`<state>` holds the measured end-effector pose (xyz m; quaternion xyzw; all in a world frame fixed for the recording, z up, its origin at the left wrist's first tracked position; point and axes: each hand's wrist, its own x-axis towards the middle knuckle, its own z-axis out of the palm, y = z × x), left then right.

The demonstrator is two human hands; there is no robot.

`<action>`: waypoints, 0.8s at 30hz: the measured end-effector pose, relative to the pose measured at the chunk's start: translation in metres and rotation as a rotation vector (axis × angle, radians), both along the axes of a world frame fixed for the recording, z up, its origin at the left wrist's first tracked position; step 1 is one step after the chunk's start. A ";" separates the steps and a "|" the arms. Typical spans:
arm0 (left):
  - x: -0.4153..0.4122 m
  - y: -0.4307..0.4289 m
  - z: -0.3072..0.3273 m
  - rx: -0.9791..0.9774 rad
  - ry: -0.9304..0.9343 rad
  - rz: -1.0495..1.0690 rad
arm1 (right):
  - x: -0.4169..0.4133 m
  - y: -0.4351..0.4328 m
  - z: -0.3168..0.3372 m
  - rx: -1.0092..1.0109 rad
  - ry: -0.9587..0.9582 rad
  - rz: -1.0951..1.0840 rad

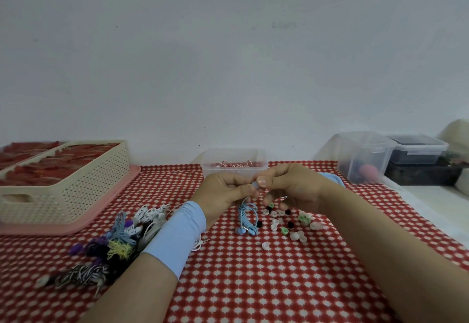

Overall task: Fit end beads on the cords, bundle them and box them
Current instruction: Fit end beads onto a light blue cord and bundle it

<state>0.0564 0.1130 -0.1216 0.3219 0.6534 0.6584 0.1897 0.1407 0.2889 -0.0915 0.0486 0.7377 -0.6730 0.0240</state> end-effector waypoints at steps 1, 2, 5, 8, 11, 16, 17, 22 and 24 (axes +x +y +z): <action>0.000 0.000 0.000 0.010 -0.012 0.006 | 0.000 -0.002 0.000 0.001 0.010 -0.003; 0.000 0.000 0.001 0.020 -0.026 0.006 | -0.001 -0.002 -0.001 -0.008 0.026 -0.006; 0.003 0.005 0.004 0.057 -0.098 -0.005 | -0.002 0.002 -0.002 -0.054 0.065 -0.033; 0.003 0.008 0.007 0.079 -0.128 0.037 | -0.004 0.008 -0.002 0.010 0.072 -0.075; 0.002 0.008 0.009 0.167 -0.185 0.068 | -0.001 0.002 -0.001 0.230 0.051 -0.058; 0.002 0.009 0.016 0.255 -0.154 0.154 | -0.005 -0.013 -0.005 0.555 0.048 0.082; 0.001 0.008 0.017 0.241 -0.124 0.178 | -0.005 -0.014 -0.005 0.571 0.061 0.073; -0.006 -0.001 0.022 0.098 0.049 0.275 | -0.007 -0.008 -0.001 0.530 0.086 0.013; -0.008 -0.004 0.025 0.054 0.074 0.304 | -0.008 -0.006 0.001 0.518 0.103 -0.029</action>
